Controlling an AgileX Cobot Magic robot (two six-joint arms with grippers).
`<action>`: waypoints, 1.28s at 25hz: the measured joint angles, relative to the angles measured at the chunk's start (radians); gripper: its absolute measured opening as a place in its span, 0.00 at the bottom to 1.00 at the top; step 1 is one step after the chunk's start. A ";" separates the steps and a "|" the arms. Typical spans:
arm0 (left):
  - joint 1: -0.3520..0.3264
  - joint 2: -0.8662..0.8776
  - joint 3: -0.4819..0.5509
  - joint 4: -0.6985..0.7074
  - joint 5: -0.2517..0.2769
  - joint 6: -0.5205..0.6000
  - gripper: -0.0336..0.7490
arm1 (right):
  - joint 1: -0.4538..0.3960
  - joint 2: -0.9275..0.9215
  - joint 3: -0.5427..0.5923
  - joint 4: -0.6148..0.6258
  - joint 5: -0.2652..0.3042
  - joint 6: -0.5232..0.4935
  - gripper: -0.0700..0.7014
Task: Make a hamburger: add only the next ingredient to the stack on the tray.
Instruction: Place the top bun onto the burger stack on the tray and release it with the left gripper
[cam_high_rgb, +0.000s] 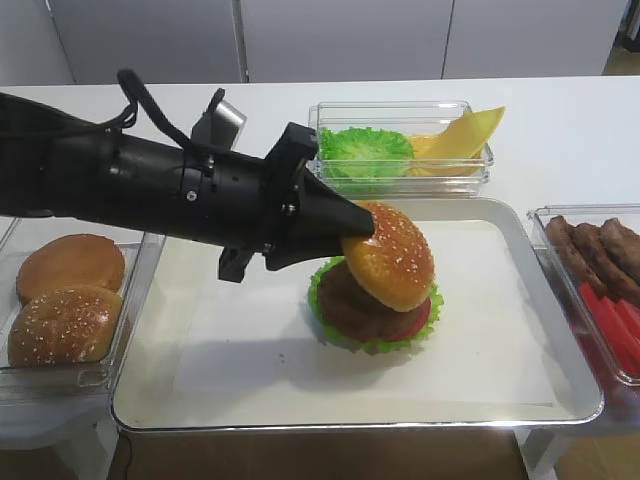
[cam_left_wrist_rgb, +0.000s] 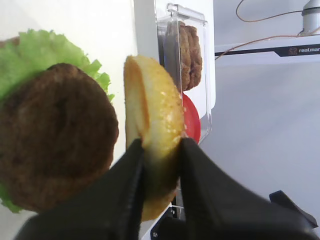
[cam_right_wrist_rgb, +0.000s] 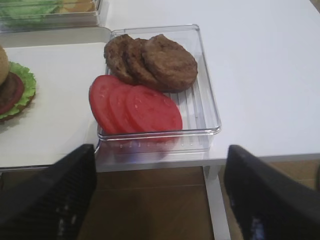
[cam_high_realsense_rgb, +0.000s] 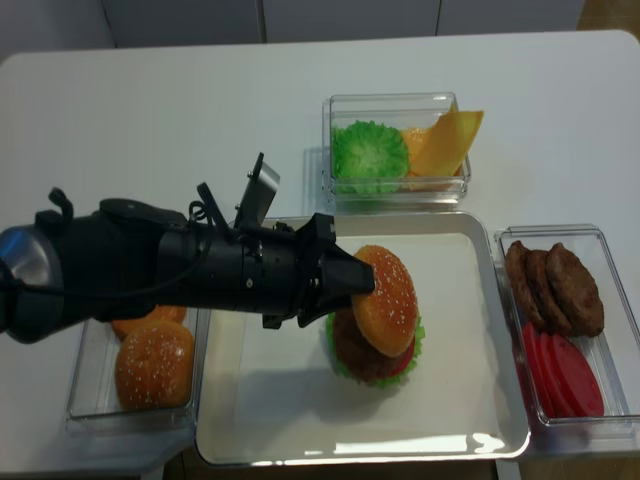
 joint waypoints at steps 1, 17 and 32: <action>0.000 0.001 0.000 0.000 0.002 0.000 0.24 | 0.000 0.000 0.000 0.000 0.000 0.000 0.88; 0.035 0.039 0.000 0.019 0.053 0.008 0.24 | 0.000 0.000 0.000 0.000 0.000 0.000 0.88; 0.039 0.039 0.000 0.049 0.063 0.008 0.24 | 0.000 0.000 0.000 0.000 0.000 0.000 0.88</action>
